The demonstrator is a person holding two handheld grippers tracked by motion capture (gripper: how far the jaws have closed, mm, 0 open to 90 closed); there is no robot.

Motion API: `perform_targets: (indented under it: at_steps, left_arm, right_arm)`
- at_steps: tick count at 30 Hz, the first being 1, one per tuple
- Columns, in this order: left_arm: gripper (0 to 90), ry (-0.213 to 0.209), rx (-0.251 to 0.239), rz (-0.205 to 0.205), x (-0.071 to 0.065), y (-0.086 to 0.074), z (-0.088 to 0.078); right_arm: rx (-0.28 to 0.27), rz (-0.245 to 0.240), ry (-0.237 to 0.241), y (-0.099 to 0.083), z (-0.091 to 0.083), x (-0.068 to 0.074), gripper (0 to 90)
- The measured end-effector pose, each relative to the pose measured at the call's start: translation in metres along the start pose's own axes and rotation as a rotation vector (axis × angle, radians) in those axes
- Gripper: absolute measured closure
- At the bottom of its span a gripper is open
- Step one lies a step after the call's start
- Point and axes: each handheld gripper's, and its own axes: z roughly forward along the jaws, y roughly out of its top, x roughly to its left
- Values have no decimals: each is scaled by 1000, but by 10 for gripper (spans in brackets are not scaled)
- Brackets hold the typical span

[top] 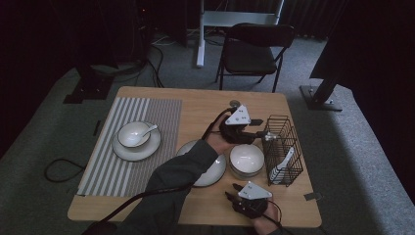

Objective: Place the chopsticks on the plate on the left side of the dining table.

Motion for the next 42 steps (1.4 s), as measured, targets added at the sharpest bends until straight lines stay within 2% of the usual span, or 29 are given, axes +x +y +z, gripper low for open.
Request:
perform_targets:
  at_steps: [4,14,30,36,42]
  left_arm:
    - [569,23,15,3,0,-2,2]
    - [576,26,23,-10,3,-4,6]
    - [718,11,27,-43,8,-8,22]
    - [744,9,29,-57,11,-9,27]
    - [755,4,36,-54,13,-8,31]
  right_arm:
    - [1,-1,-1,0,0,0,571]
    - [1,1,-2,0,0,0,571]
    - [2,0,-4,-1,-1,-1,569]
    - [3,-2,-4,-1,-1,0,567]
    - [3,-4,-5,-1,-1,0,563]
